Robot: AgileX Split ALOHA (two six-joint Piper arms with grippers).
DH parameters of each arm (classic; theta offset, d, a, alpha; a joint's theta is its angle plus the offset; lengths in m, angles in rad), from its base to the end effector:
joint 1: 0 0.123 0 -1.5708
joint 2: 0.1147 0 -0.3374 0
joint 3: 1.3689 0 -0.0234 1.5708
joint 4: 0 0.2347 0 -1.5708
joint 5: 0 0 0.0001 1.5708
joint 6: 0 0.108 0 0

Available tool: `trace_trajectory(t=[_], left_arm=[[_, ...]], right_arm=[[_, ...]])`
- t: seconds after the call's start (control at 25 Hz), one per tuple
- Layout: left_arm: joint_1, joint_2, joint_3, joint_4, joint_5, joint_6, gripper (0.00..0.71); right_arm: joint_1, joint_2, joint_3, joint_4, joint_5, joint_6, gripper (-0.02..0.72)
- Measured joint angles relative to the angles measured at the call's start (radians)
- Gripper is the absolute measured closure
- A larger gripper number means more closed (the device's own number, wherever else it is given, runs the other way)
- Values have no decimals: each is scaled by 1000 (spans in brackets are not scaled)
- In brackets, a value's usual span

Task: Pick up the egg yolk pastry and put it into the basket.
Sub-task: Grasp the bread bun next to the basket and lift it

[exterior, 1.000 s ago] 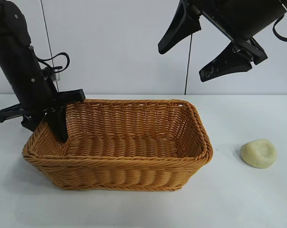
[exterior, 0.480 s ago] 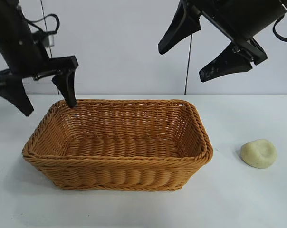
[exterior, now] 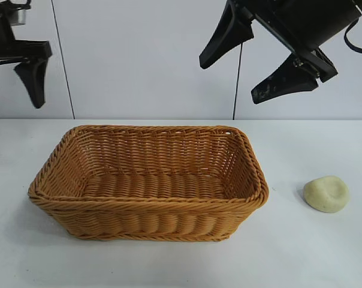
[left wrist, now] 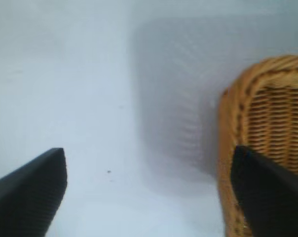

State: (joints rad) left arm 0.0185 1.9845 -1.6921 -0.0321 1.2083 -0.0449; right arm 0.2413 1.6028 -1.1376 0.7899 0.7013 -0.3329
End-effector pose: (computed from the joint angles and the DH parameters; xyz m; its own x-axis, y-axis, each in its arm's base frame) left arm 0.4215 0.0046 0.2828 -0.9851 -0.0745 -0.1549 -0.0693 0.9969 -0.0384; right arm 0.3131 0.1281 0.3158 -0.8832 0.0739 -0.4631 -0.2140 0.8151 0.5384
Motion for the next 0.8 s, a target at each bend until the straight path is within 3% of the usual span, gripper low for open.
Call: trace_trajectory(t=[0.2, 0.36, 0.8], left_arm=[[0, -42, 26, -10, 1, 14, 16], [0, -150, 120, -12, 0, 19, 16], [0, -695, 638, -14, 6, 45, 15]], right_arm=[[0, 0, 0, 0, 0, 0, 62], [0, 0, 0, 0, 1, 0, 62], [0, 0, 0, 0, 2, 0, 62]])
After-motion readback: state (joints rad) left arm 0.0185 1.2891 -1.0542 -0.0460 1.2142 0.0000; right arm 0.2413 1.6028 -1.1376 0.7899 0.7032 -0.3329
